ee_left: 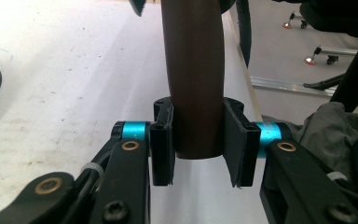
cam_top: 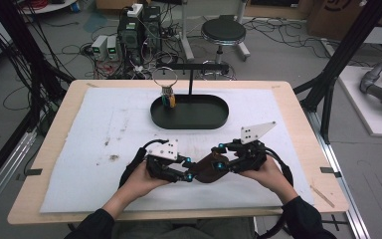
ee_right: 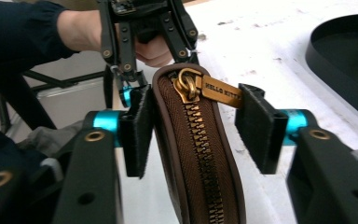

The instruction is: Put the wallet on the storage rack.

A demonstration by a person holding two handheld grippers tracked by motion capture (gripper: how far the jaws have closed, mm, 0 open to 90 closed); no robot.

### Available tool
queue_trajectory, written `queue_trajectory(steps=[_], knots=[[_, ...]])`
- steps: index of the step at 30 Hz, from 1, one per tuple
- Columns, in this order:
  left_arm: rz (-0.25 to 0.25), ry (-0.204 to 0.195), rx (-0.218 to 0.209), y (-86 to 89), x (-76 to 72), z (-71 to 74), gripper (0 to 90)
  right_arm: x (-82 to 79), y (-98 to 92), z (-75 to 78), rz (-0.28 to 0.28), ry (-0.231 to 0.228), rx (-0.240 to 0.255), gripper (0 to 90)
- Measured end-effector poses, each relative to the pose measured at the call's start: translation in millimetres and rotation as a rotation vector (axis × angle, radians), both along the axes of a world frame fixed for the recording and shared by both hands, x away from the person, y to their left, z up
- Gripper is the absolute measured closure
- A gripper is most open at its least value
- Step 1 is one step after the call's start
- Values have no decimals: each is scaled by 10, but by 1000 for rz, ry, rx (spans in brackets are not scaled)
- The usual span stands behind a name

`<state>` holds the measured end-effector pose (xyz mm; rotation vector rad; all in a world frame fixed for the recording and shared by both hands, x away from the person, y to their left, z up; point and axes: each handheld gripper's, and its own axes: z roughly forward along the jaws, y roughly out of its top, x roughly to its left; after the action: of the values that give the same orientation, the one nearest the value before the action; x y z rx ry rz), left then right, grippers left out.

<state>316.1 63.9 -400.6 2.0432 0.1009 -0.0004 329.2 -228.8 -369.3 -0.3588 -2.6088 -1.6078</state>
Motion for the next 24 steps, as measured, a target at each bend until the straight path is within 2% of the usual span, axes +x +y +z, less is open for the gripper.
queue_trajectory(steps=[4, 10, 13, 15, 18, 20, 24], knots=[[0, -6, -28, 14, -6, 19, 656, -6, -24, 18, 19, 5, 23, 553], [12, 14, -93, 46, 0, 31, 638, -23, -50, 29, 12, -1, 72, 572], [22, 29, -136, 60, 11, 28, 576, -27, -62, 36, -3, -8, 86, 579], [35, 32, -146, 68, 14, 21, 533, -27, -76, 45, -16, -14, 96, 582], [68, 41, -142, 67, 32, -20, 446, -28, -114, 65, -46, -19, 141, 584], [83, 58, -154, 59, 48, -56, 421, -31, -134, 81, -58, -21, 166, 584], [77, 81, -200, 41, 63, -80, 421, -49, -127, 98, -64, -27, 203, 584]])
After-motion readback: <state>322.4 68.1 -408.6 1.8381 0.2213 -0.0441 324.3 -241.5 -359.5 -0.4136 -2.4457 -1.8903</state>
